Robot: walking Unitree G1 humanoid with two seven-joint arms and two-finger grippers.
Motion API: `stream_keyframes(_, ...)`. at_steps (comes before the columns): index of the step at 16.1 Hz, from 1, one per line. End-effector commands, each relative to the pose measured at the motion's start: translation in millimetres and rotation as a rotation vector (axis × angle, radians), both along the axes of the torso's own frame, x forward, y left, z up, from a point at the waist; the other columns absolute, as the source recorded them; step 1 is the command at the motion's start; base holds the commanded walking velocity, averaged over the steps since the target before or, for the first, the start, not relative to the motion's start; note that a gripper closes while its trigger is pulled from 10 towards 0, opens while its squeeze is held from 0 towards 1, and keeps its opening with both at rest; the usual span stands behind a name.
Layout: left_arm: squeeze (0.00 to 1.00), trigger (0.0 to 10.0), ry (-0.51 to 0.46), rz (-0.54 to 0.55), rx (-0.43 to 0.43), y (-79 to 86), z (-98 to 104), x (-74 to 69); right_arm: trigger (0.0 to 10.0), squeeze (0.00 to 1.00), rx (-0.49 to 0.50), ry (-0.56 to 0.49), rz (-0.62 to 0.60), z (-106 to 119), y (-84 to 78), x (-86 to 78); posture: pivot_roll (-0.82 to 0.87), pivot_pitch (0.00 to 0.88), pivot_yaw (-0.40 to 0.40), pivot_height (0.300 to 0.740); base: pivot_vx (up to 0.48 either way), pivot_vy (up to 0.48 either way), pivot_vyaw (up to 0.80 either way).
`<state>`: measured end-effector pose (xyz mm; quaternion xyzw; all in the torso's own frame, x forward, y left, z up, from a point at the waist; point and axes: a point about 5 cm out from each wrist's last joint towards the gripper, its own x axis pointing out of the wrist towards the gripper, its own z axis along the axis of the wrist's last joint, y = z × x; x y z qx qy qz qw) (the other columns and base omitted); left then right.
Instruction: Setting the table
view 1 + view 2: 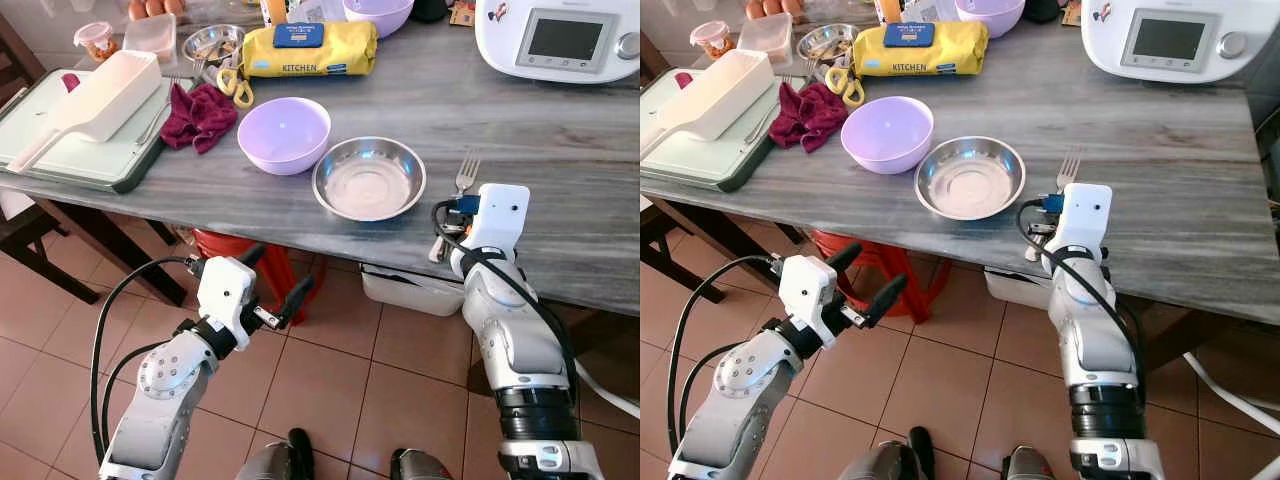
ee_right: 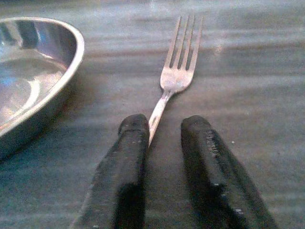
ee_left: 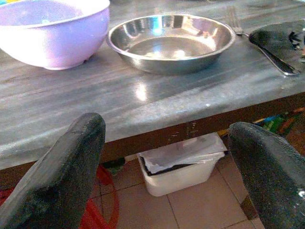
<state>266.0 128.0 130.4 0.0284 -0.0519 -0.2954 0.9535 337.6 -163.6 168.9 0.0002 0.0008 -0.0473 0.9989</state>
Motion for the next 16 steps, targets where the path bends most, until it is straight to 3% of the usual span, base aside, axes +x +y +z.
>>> stream_keyframes(1,0.00,10.0,0.003,0.017,0.007,4.0,-2,0.5,10.0,1.00,-0.026,-0.073,0.031,9,7.3,-3.1,-0.11,0.233,0.128,0.740,0.000,0.000,0.00)
stream_keyframes(7,0.00,10.0,-0.024,0.034,-0.013,0.6,2,6.1,10.0,1.00,-0.080,-0.341,0.065,51,16.2,-14.1,-0.12,0.212,0.120,0.740,0.000,0.000,0.00)
stream_keyframes(11,0.00,10.0,-0.040,0.042,-0.035,-1.7,4,8.0,10.0,1.00,-0.115,-0.376,0.071,52,17.2,-25.8,-0.12,0.202,0.114,0.740,0.000,0.000,0.00)
stream_keyframes(14,0.00,10.0,-0.055,0.057,-0.063,-1.4,7,8.3,10.0,1.00,-0.175,-0.391,0.067,47,11.8,-45.4,-0.13,0.199,0.111,0.740,0.000,0.000,0.00)
stream_keyframes(16,0.00,10.0,-0.060,0.073,-0.087,-3.1,7,7.4,10.0,1.00,-0.236,-0.352,0.047,33,-1.7,-65.1,-0.15,0.197,0.105,0.740,0.000,0.000,0.00)
